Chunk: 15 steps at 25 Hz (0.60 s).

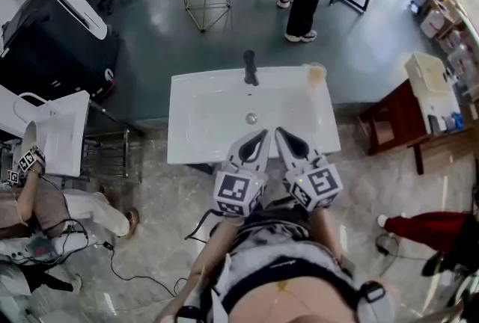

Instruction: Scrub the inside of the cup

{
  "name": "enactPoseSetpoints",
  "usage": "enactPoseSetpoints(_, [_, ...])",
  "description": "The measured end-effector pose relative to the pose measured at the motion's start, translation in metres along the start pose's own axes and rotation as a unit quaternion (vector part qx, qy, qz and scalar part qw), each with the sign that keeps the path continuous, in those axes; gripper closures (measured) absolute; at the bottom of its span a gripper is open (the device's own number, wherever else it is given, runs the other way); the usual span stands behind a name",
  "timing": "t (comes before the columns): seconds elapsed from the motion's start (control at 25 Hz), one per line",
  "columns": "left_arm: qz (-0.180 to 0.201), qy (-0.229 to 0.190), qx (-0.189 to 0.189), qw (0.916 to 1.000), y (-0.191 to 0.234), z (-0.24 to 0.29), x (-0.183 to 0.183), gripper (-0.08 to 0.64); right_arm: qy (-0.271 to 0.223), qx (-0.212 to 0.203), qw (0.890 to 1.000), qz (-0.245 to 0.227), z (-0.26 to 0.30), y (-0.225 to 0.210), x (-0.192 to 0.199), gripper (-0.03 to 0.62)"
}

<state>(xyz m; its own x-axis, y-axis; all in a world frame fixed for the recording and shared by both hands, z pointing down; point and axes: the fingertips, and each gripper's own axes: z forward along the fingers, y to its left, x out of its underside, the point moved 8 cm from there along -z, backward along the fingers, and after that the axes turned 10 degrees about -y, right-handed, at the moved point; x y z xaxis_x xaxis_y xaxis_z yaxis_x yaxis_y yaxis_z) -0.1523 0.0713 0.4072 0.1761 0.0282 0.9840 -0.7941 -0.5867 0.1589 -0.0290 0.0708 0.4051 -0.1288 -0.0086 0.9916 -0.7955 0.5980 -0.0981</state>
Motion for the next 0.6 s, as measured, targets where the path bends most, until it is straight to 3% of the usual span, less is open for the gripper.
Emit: enactPoseSetpoints(0.6, [-0.002, 0.008, -0.043, 0.9990, 0.025, 0.004, 0.003, 0.558, 0.010, -0.017, 1.000, 0.019, 0.028, -0.008, 0.012, 0.589])
